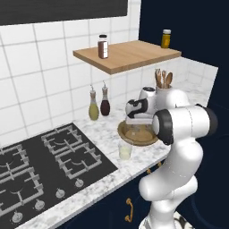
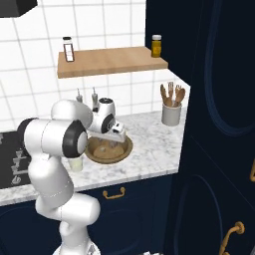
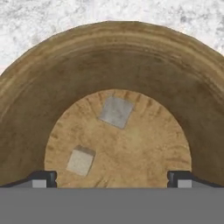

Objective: Grab a lemon wedge from the fridge and one ice cube from the ice bowl, and put them in the glass of lemonade.

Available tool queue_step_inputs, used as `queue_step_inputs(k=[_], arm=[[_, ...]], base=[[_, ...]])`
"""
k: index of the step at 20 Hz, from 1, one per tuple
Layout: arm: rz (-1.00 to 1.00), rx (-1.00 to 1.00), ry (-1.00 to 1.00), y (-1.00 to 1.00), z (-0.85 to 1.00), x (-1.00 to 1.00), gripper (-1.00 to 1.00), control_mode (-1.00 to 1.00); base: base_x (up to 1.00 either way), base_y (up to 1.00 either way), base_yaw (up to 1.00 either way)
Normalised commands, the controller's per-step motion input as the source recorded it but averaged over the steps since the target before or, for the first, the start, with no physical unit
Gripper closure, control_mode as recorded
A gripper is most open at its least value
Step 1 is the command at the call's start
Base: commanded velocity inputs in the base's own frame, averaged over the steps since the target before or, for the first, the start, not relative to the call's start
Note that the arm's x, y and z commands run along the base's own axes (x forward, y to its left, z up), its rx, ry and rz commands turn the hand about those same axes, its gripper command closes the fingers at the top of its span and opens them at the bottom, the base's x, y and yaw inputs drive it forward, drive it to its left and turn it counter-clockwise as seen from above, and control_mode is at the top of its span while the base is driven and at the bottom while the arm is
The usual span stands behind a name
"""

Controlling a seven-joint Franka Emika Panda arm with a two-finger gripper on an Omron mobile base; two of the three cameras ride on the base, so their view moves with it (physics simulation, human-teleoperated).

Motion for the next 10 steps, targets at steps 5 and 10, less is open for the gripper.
queue_step_inputs(k=[5,10], arm=[[-0.03,0.00,0.03,0.07,-0.54,0.15,-1.00,-1.00],[-0.01,0.00,0.05,0.00,-0.36,0.00,-1.00,-1.00]], base=[[0.00,0.00,0.00],[0.00,0.00,0.00]])
